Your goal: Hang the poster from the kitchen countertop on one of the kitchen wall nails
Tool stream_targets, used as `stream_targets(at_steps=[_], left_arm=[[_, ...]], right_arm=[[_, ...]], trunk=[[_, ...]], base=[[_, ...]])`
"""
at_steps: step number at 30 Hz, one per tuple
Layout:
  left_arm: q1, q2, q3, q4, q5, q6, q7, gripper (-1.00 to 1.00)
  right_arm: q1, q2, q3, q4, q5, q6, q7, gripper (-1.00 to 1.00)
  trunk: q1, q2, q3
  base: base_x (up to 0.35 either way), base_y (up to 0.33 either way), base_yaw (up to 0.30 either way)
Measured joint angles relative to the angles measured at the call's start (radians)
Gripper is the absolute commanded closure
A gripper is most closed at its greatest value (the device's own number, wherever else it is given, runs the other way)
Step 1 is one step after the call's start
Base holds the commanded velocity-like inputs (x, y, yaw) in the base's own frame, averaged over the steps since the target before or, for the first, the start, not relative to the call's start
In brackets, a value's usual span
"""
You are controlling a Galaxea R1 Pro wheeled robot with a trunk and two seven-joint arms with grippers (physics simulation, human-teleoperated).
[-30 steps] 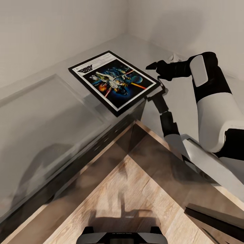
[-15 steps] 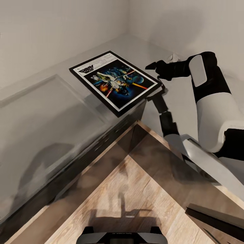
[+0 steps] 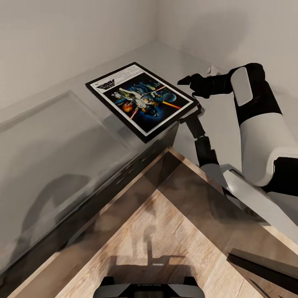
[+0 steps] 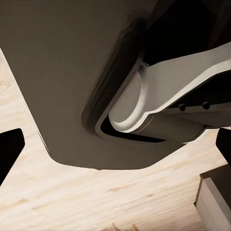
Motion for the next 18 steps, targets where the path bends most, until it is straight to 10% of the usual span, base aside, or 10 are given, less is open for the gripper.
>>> stream_targets(at_steps=[18], left_arm=[[0.000,0.000,0.000,0.000,0.000,0.000,0.000,-1.00]], right_arm=[[0.000,0.000,0.000,0.030,-0.011,0.002,-0.002,-1.00]], trunk=[[0.000,0.000,0.000]], base=[[-0.067,0.000,0.000]])
